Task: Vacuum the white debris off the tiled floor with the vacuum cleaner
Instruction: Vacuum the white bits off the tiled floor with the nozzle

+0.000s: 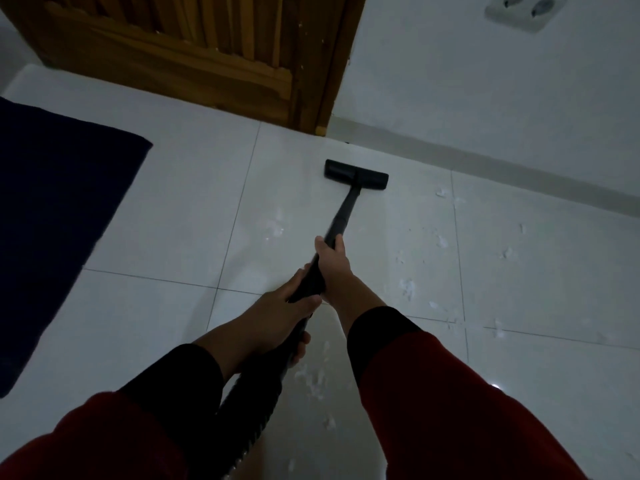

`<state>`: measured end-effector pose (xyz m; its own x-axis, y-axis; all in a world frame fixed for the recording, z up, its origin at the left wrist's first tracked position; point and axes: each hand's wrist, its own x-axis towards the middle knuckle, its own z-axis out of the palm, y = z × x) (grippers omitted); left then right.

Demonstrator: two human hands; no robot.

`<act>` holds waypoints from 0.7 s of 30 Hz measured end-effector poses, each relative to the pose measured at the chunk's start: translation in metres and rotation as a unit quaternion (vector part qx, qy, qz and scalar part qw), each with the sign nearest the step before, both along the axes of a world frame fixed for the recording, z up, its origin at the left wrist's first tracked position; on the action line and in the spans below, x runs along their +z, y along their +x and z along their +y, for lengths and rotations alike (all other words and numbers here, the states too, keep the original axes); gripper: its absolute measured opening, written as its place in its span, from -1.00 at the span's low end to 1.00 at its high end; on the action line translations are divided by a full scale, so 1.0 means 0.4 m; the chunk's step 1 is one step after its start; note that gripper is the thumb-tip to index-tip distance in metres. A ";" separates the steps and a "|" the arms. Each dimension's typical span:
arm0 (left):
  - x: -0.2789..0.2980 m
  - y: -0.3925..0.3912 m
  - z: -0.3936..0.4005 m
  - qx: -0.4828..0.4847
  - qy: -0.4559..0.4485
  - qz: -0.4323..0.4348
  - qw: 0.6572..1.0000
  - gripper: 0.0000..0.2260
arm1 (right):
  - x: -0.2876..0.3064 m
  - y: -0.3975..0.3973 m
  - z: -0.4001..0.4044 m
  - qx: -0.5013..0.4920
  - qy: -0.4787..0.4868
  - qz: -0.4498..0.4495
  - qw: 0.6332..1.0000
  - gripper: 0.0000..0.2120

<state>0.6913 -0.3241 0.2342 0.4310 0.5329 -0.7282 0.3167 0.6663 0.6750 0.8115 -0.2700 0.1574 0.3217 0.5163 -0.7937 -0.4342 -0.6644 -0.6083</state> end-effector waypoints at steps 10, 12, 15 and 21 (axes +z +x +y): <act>0.046 -0.041 -0.156 0.015 0.004 0.040 0.999 -0.50 | 0.040 -0.052 -0.145 0.025 0.000 0.034 0.999 -0.42; 0.056 -0.035 -0.210 0.009 0.010 0.049 0.999 -0.49 | 0.057 -0.048 -0.200 0.033 0.000 0.039 0.999 -0.42; 0.073 -0.024 -0.297 0.010 0.007 0.061 0.998 -0.49 | 0.075 -0.038 -0.287 0.049 0.000 0.053 0.997 -0.42; 0.120 -0.003 -0.455 0.026 -0.005 0.056 0.998 -0.48 | 0.091 -0.030 -0.436 0.070 -0.012 0.071 0.995 -0.42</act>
<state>0.6901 -0.5059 0.2821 0.3195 0.5448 -0.7753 0.3542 0.6902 0.6310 0.7996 -0.4445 0.1936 0.1319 0.5285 -0.8386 -0.4165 -0.7382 -0.5307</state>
